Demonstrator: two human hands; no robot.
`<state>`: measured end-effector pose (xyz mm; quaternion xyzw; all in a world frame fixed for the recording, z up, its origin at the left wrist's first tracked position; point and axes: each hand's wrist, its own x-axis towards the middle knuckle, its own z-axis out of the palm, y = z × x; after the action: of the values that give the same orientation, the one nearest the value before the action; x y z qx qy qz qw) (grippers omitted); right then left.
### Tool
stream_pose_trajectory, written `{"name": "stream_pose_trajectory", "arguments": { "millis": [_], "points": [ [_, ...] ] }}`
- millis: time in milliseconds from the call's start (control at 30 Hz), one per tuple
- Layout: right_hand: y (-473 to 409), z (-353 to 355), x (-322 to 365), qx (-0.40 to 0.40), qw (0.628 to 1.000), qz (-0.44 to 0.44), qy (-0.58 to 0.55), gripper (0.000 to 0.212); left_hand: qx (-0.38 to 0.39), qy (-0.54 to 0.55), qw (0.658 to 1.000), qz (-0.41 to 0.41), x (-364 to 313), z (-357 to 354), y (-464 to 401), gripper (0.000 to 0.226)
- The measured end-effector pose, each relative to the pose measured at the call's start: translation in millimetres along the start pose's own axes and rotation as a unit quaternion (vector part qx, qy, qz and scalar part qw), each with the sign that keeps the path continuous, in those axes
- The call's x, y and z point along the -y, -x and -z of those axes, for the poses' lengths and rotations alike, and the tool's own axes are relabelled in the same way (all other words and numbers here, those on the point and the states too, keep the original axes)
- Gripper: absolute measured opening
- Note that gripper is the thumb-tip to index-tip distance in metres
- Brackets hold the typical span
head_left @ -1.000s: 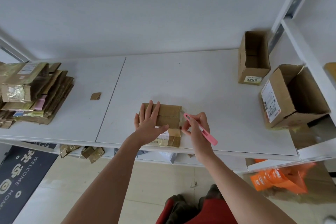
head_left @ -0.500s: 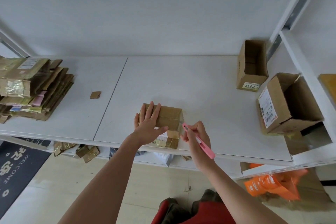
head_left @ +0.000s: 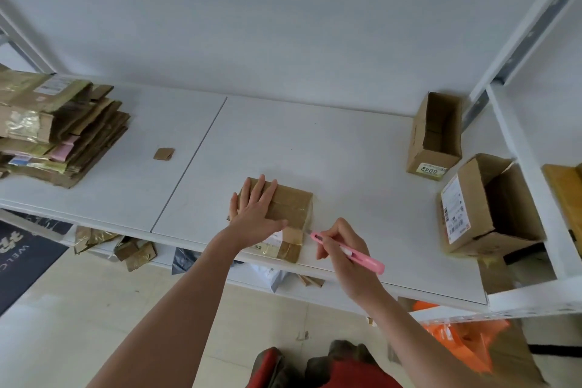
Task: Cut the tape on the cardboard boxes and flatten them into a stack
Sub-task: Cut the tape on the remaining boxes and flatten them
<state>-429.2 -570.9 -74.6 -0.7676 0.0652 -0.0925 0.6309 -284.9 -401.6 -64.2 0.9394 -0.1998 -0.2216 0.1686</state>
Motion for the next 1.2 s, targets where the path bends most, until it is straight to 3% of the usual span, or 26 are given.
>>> {"name": "stream_pose_trajectory", "arguments": {
  "millis": [67,133,233,333,400,433,500,533,600,700,800,833,933,1000,1100,1200],
  "points": [
    [-16,13,-10,-0.05,0.995,0.034,0.078,0.017,-0.014,0.031,0.999,0.009,-3,-1,-1,0.076],
    [-37,30,-29,-0.051,0.96,0.09,0.259,0.002,-0.042,0.041,0.998,0.007,-4,-3,0,0.067],
    [-59,50,-59,0.029,0.876,0.079,0.476,0.025,-0.076,0.039,0.996,0.001,-4,-6,3,0.067],
    [-72,60,-65,0.101,0.834,0.011,0.543,0.047,-0.114,0.078,0.99,0.033,-8,-8,6,0.084],
    [-80,57,-55,0.125,0.8,-0.043,0.586,0.054,-0.141,0.108,0.979,0.099,-12,-9,10,0.102],
    [-84,52,-48,0.097,0.822,-0.038,0.56,0.056,-0.143,0.13,0.971,0.143,-14,-9,12,0.112],
    [-92,34,-28,0.033,0.903,0.018,0.429,0.051,-0.129,0.213,0.943,0.223,-14,-8,17,0.127],
    [-97,22,-18,0.029,0.931,0.053,0.36,0.046,-0.124,0.265,0.924,0.246,-14,-8,19,0.131],
    [-106,-1,2,0.08,0.953,0.076,0.282,0.04,-0.128,0.355,0.89,0.255,-13,-8,24,0.133],
    [-105,-29,12,0.15,0.94,0.043,0.302,0.042,-0.156,0.471,0.832,0.247,-8,0,26,0.123],
    [-90,-38,8,0.107,0.937,0.033,0.331,0.044,-0.185,0.552,0.767,0.27,7,17,20,0.107],
    [-85,-39,8,0.097,0.94,0.028,0.325,0.045,-0.169,0.564,0.762,0.27,10,21,19,0.098],
    [-83,-42,11,0.101,0.94,0.002,0.326,0.048,-0.067,0.558,0.792,0.239,5,19,21,0.053],
    [-88,-45,17,0.106,0.933,-0.019,0.344,0.053,-0.062,0.585,0.774,0.233,0,14,21,0.033],
    [-97,-51,29,0.106,0.916,-0.037,0.386,0.057,-0.088,0.601,0.76,0.231,1,11,19,0.034],
    [-104,-59,31,0.106,0.903,-0.037,0.416,0.045,-0.103,0.604,0.754,0.235,3,11,18,0.04]
  ]
}}
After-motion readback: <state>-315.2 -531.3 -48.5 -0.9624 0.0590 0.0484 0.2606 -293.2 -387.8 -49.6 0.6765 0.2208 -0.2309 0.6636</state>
